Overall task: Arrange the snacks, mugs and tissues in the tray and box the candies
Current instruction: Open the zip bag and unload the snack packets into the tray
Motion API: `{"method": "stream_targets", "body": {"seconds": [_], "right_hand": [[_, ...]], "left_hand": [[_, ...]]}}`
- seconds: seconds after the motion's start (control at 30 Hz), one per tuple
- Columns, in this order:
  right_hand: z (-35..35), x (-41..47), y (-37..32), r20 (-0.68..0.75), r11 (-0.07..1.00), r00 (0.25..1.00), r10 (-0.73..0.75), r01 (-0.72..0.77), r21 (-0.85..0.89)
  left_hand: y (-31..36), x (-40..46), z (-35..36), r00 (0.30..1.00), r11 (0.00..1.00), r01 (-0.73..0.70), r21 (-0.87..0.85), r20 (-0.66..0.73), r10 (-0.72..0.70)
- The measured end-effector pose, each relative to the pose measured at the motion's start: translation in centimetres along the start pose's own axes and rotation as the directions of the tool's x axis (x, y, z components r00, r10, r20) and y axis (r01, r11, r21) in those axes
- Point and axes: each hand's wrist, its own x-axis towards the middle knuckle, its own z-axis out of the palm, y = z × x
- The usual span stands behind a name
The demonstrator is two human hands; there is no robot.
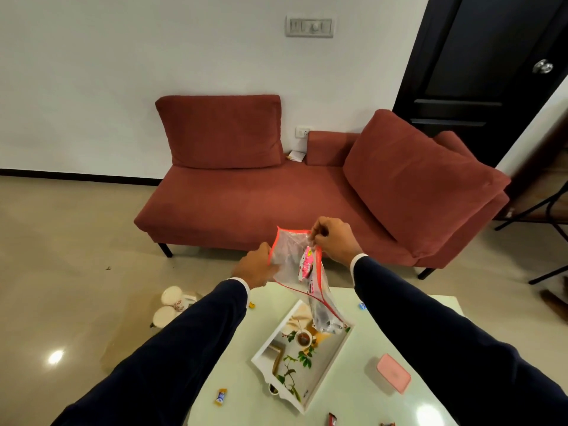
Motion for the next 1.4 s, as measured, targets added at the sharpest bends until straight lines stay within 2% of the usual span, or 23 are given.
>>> {"method": "stream_targets", "body": {"seconds": [0.03, 0.1, 0.23, 0.3, 0.4, 0.47, 0.53, 0.6, 0.67, 0.7, 0.73, 0.77, 0.8, 0.83, 0.9, 0.93, 1.0, 1.07, 1.17, 1.23, 1.3, 1.4], "right_hand": [[-0.3, 0.0, 0.0, 0.002, 1.0, 1.0, -0.011, 0.011, -0.027], [-1.1, 0.2, 0.5, -0.015, 0.994, 0.999, -0.032, 0.031, -0.104], [-1.8, -0.7, 3.3, 0.005, 0.948, 0.988, -0.157, 0.152, -0.281], [-1.7, -1.3, 4.9, 0.082, 0.91, 0.968, -0.237, 0.25, -0.33], [-2.2, -2.4, 7.2, 0.268, 0.87, 0.937, -0.225, 0.317, -0.377], [-2.3, -3.0, 8.7, 0.325, 0.761, 0.899, -0.293, 0.425, -0.49], [-2.5, -3.1, 9.4, 0.275, 0.668, 0.907, -0.317, 0.42, -0.615], [-2.3, -3.0, 8.4, 0.116, 0.701, 0.98, -0.162, 0.197, -0.686], [-1.7, -2.6, 6.4, 0.004, 0.778, 1.0, 0.011, -0.006, -0.628], [-1.2, -2.6, 5.0, -0.049, 0.786, 0.998, -0.035, -0.002, -0.618], [-0.6, -2.7, 3.6, -0.106, 0.77, 0.976, -0.189, 0.081, -0.633], [-0.1, -3.0, 2.0, -0.105, 0.746, 0.934, -0.342, 0.202, -0.634], [0.4, -3.2, 0.5, -0.037, 0.723, 0.899, -0.437, 0.327, -0.609], [0.7, -3.3, -1.1, 0.107, 0.716, 0.892, -0.44, 0.42, -0.558], [1.4, -2.8, -3.1, 0.397, 0.743, 0.88, -0.26, 0.445, -0.5], [1.7, -2.5, -3.4, 0.489, 0.722, 0.859, -0.151, 0.434, -0.54], [2.0, -1.7, -3.6, 0.477, 0.681, 0.872, -0.113, 0.417, -0.601], [1.5, -0.8, -3.8, 0.402, 0.759, 0.904, -0.143, 0.361, -0.542], [-0.6, 0.7, -4.2, 0.366, 0.895, 0.907, -0.208, 0.327, -0.302], [-2.4, 1.5, -4.6, 0.391, 0.939, 0.888, -0.242, 0.316, -0.137], [-4.0, 1.7, -5.0, 0.429, 0.964, 0.863, -0.265, 0.243, 0.107], [-6.3, 1.2, -6.2, 0.414, 0.887, 0.854, -0.315, 0.11, 0.449]], "left_hand": [[-0.3, -0.1, 0.1, 1.0, 0.997, -0.013, 0.075, 0.019, 0.011], [-1.1, -0.3, -0.1, 1.0, 0.995, -0.011, 0.1, 0.029, 0.008], [-0.6, -0.1, -1.6, 0.999, 0.995, -0.035, -0.094, -0.028, 0.033], [0.2, 0.2, -2.4, 0.994, 0.977, -0.072, -0.199, -0.09, 0.055], [0.7, 0.7, -3.3, 0.983, 0.962, -0.076, -0.264, -0.181, 0.028], [0.7, 0.8, -3.9, 0.979, 0.963, -0.079, -0.257, -0.202, 0.026], [0.8, 0.9, -4.4, 0.978, 0.968, -0.083, -0.235, -0.204, 0.035], [0.9, 0.8, -4.4, 0.982, 0.967, -0.081, -0.242, -0.183, 0.036], [1.4, 0.6, -4.1, 0.987, 0.964, -0.083, -0.251, -0.154, 0.044], [1.7, 0.5, -3.9, 0.989, 0.962, -0.088, -0.259, -0.141, 0.053], [2.0, 0.3, -3.8, 0.989, 0.953, -0.094, -0.288, -0.133, 0.058], [2.3, 0.2, -3.6, 0.989, 0.935, -0.108, -0.337, -0.135, 0.066], [2.6, 0.1, -3.5, 0.987, 0.912, -0.122, -0.392, -0.146, 0.069], [2.8, 0.3, -3.4, 0.984, 0.888, -0.137, -0.439, -0.16, 0.073], [3.0, 0.8, -3.4, 0.981, 0.846, -0.16, -0.509, -0.181, 0.076], [3.1, 1.1, -3.6, 0.98, 0.815, -0.166, -0.555, -0.184, 0.074], [2.8, 1.3, -4.2, 0.977, 0.718, -0.206, -0.665, -0.183, 0.11], [2.0, 0.9, -4.8, 0.969, 0.615, -0.245, -0.749, -0.191, 0.154], [-0.7, 0.2, -4.1, 0.976, 0.594, -0.203, -0.778, -0.209, 0.061], [-2.7, -0.2, -2.2, 0.983, 0.533, -0.067, -0.844, -0.148, -0.111], [-4.8, -0.6, 0.1, 0.966, 0.44, 0.104, -0.892, -0.014, -0.257], [-6.6, -1.5, 2.7, 0.915, 0.366, 0.298, -0.882, 0.155, -0.373]]}}
